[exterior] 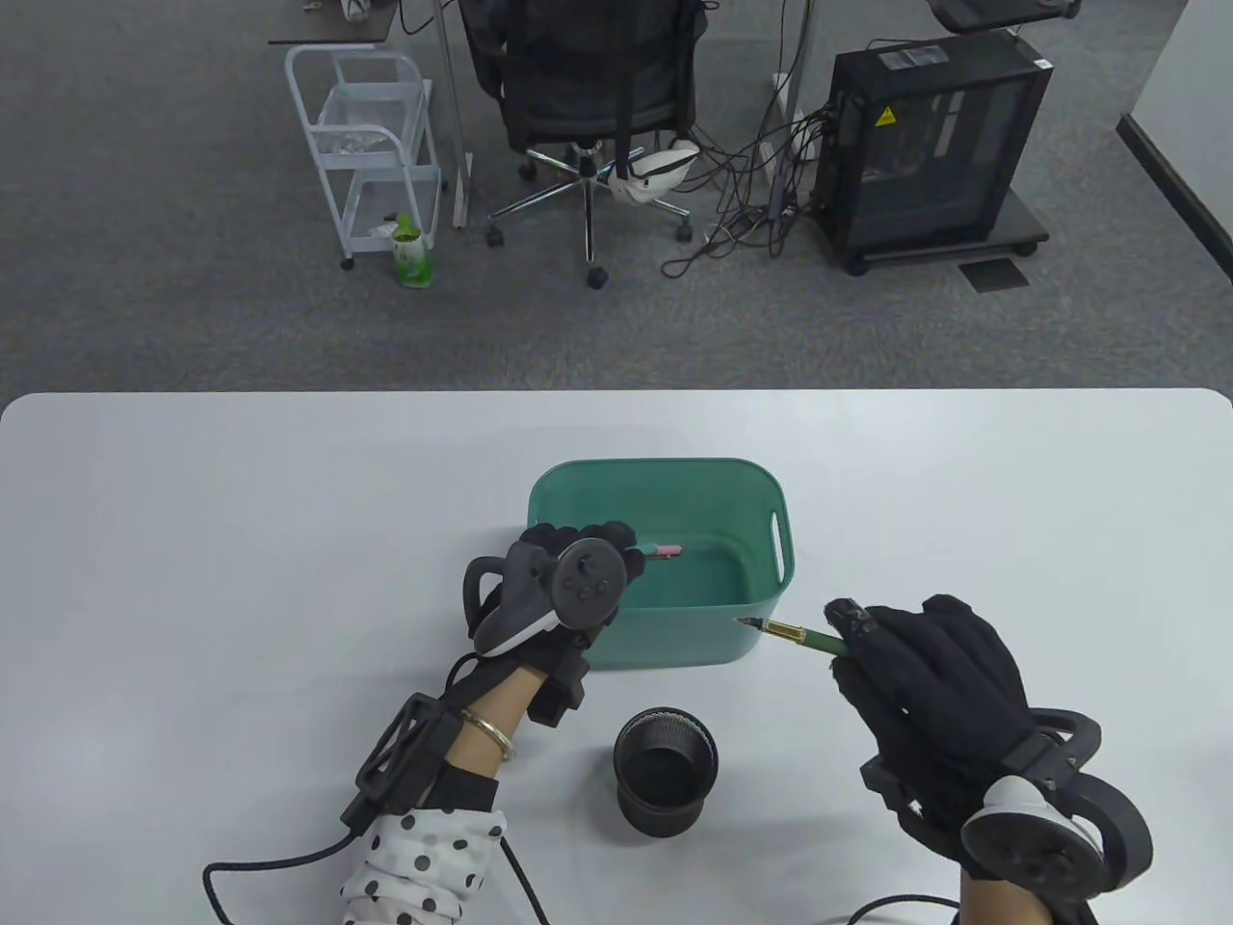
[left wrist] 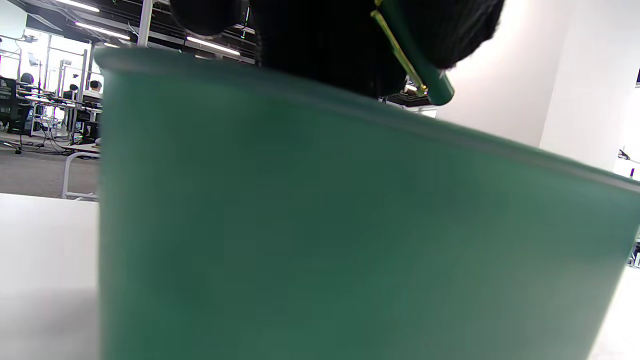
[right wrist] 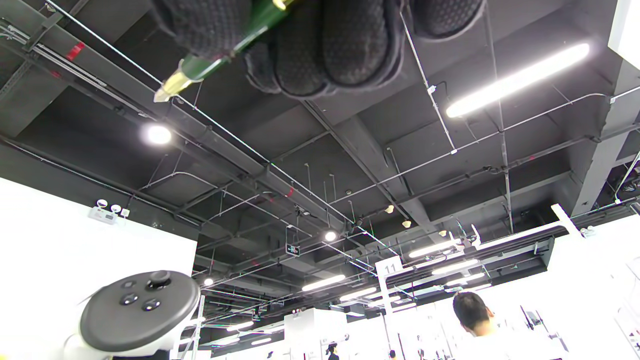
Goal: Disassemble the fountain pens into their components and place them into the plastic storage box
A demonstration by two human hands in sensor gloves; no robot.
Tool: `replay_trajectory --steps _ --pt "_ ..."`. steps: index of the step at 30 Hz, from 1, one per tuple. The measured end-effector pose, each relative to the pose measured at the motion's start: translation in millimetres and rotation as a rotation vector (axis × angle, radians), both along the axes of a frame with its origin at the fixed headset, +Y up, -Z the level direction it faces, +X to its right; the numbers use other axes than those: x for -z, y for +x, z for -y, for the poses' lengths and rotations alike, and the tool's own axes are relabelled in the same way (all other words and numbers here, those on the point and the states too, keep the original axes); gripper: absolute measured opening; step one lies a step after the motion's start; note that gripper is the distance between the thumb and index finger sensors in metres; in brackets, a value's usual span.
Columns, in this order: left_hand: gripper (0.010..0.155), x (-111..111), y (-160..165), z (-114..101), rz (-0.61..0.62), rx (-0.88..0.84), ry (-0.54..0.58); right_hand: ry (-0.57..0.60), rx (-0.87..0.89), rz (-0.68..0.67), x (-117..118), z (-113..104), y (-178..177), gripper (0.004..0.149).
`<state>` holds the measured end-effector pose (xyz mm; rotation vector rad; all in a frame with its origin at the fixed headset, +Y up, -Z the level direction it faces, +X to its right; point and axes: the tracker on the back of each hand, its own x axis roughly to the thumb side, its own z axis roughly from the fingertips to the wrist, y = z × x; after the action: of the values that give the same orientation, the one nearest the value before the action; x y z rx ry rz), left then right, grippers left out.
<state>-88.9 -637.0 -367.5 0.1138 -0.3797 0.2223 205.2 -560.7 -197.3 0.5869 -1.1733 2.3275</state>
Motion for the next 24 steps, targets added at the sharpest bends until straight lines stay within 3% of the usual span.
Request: replay_trajectory --steps 12,24 --pt "0.062 -15.5 -6.1 -7.0 0.04 -0.03 0.057 -0.014 -0.017 0.004 3.2 1.4 -3.0 0.044" --pt "0.068 -68.7 -18.4 -24.2 0.119 -0.071 0.221 -0.038 -0.064 0.006 9.2 6.7 -12.4 0.044"
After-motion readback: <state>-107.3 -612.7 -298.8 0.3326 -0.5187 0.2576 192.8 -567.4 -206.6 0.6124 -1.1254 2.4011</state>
